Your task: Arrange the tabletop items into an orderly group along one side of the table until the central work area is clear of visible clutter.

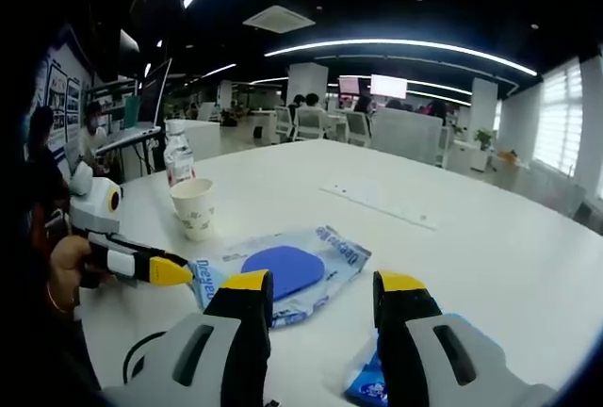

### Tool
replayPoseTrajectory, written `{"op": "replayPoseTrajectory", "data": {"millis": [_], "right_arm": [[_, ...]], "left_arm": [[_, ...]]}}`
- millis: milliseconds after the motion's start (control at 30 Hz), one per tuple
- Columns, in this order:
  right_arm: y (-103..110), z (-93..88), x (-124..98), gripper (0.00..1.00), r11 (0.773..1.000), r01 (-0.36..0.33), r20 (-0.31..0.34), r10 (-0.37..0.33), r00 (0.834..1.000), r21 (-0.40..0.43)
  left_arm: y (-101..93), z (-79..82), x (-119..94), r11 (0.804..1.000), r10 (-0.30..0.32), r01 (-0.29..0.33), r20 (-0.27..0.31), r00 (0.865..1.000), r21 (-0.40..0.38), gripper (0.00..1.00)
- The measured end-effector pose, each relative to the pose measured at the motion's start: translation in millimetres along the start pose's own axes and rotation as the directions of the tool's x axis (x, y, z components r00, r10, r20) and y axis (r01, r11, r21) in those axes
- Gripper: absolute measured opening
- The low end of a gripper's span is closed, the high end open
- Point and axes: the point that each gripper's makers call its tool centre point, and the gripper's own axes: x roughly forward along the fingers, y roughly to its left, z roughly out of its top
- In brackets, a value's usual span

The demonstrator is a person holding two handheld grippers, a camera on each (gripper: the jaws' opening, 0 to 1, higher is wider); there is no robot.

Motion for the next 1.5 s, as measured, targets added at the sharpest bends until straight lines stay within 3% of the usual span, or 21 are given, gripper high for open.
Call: {"op": "replayPoseTrajectory", "data": {"millis": [467,900,1033,1500], "right_arm": [[0.4,-1.8,13.5,0.43,1.0,-0.022,-0.027,0.022,0.999,-0.003],[-2.3,-3.5,20.1,0.43,1.0,-0.018,-0.041,0.018,0.999,-0.015],[-2.3,-4.1,21.6,0.44,1.0,-0.016,-0.05,0.015,0.999,-0.024],[-2.6,-1.6,25.5,0.46,0.999,-0.015,-0.062,0.012,0.998,-0.037]], "left_arm": [[2.9,-0.8,0.2,1.0,0.005,-0.005,-0.007,1.0,0.019,0.3],[7.2,-2.1,0.0,0.999,0.02,-0.019,-0.012,1.0,0.043,0.22],[12.0,-3.1,0.1,0.996,0.046,-0.045,-0.018,0.999,0.078,0.16],[9.8,-4.4,1.2,0.996,0.018,-0.015,-0.027,0.999,0.089,0.11]]}}
